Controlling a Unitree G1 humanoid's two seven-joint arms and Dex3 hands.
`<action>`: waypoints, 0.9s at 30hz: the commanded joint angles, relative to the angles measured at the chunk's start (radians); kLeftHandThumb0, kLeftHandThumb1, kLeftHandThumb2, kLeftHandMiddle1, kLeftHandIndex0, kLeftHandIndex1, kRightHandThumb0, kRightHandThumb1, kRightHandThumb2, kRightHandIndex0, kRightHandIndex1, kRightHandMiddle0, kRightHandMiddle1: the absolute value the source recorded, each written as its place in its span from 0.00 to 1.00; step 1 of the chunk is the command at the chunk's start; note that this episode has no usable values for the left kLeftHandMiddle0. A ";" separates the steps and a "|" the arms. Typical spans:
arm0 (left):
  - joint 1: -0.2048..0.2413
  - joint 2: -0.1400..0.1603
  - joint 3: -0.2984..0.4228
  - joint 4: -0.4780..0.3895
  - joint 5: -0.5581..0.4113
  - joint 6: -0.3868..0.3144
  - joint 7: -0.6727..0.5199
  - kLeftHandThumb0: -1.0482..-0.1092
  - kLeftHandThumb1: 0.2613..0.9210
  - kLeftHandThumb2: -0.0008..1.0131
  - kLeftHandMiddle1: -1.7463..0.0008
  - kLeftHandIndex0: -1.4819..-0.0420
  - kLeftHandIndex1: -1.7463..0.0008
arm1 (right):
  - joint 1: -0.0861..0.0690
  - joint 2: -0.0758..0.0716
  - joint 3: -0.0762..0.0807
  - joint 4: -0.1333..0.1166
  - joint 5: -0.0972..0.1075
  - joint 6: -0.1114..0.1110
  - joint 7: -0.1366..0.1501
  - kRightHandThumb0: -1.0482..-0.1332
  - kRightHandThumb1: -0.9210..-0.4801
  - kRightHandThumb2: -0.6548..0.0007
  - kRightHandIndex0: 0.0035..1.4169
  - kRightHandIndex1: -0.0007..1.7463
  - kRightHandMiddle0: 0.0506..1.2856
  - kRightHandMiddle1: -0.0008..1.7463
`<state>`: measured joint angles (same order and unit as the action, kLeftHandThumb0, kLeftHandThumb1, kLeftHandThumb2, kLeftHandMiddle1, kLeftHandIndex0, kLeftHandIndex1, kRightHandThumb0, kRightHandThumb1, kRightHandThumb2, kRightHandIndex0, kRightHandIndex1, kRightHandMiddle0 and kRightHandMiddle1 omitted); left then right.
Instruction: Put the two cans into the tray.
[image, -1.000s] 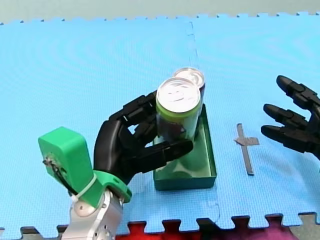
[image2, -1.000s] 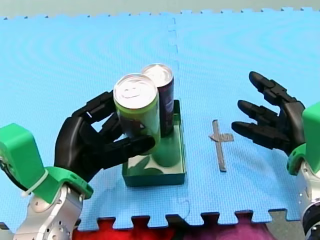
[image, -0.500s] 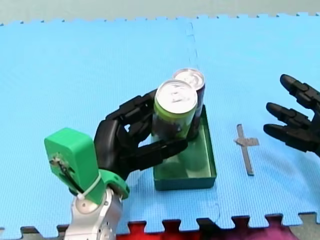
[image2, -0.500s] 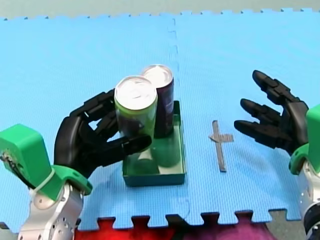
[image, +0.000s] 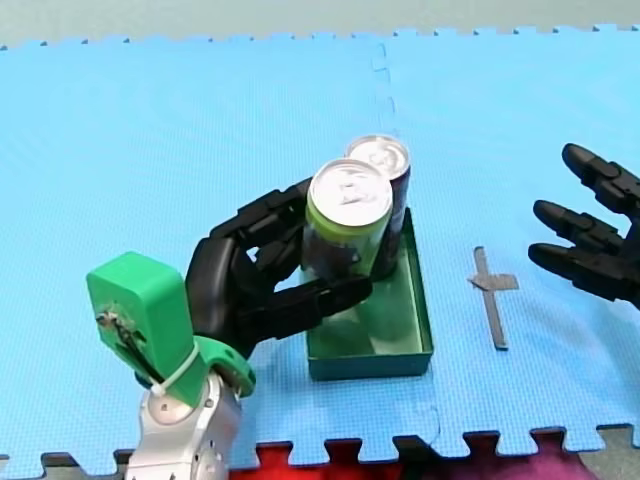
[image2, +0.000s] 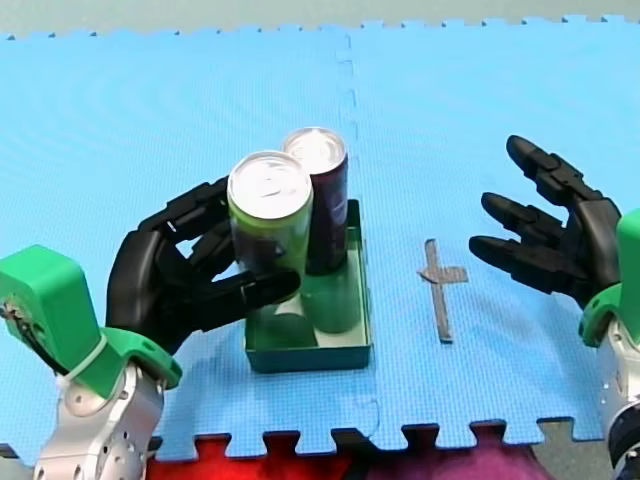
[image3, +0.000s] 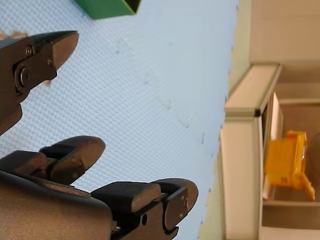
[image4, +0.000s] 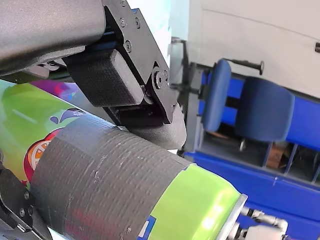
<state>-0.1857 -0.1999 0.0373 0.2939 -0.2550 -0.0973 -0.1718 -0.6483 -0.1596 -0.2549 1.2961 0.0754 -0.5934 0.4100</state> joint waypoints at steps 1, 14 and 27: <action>-0.011 0.006 -0.001 -0.001 0.001 -0.007 -0.006 0.71 0.75 0.00 1.00 0.15 1.00 | -0.004 -0.007 0.000 -0.004 0.002 -0.006 0.001 0.31 0.50 1.00 0.37 0.00 0.26 0.00; 0.031 -0.012 -0.046 -0.080 -0.005 0.031 -0.026 0.71 0.75 0.00 1.00 0.15 1.00 | -0.006 -0.005 0.002 -0.009 0.002 -0.009 0.002 0.32 0.52 1.00 0.37 0.00 0.26 0.00; 0.061 -0.025 -0.078 -0.113 0.014 0.051 -0.010 0.71 0.74 0.00 1.00 0.15 1.00 | -0.003 -0.003 0.005 -0.009 0.001 -0.011 0.001 0.35 0.52 1.00 0.37 0.00 0.27 0.00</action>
<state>-0.1258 -0.2166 -0.0355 0.1923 -0.2405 -0.0438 -0.1837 -0.6510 -0.1588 -0.2501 1.2893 0.0751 -0.6000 0.4114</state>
